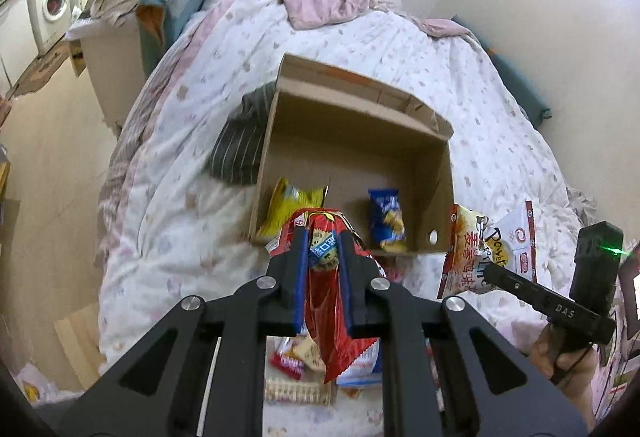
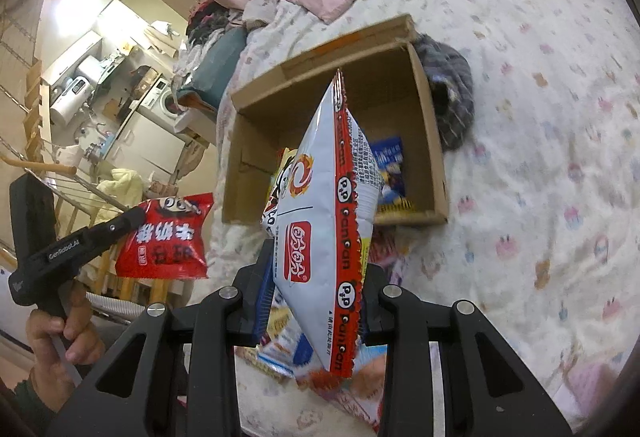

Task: Organize snacks
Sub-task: 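Grasp the red snack bag with the left gripper while the right gripper holds the white bag, then lower both bags into the box and open both grippers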

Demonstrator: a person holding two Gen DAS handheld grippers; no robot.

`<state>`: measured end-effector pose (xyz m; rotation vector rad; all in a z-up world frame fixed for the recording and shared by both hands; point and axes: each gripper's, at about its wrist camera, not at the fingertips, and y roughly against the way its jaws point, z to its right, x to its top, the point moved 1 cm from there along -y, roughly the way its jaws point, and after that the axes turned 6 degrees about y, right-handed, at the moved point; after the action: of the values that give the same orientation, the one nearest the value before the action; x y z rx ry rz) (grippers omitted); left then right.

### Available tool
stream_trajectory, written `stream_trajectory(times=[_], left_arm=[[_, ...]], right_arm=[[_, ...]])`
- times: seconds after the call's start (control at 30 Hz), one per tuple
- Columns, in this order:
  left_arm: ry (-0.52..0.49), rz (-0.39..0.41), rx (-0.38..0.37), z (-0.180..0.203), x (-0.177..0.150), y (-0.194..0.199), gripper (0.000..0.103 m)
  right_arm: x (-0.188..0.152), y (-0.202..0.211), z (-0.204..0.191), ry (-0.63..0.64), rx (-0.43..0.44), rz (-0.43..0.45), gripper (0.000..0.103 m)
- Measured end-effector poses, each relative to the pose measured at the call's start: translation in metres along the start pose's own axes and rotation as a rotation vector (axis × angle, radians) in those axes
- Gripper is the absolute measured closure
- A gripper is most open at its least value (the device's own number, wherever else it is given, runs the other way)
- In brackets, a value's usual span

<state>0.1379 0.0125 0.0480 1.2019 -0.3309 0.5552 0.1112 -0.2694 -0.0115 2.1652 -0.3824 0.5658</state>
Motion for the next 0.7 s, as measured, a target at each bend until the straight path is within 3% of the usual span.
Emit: stream_trajectory(times=[0.27,0.43,0.7], left_arm=[[-0.061,0.001,0.002,0.019,0.036,-0.032,0.092],[-0.084,-0.013,0.012,0.024,0.05,-0.06,0.092],[-0.089,-0.071,-0.002,0.023,0.047,-0.119,0.092]], right_arm=[[0.049,-0.019,-0.007,0.043,-0.026,-0.003,0.069],[0.072,-0.04,0.003,0.0,-0.005,-0.011,0.069],[0.066,-0.088,0.03,-0.061,-0.001,-0.09,0.069]])
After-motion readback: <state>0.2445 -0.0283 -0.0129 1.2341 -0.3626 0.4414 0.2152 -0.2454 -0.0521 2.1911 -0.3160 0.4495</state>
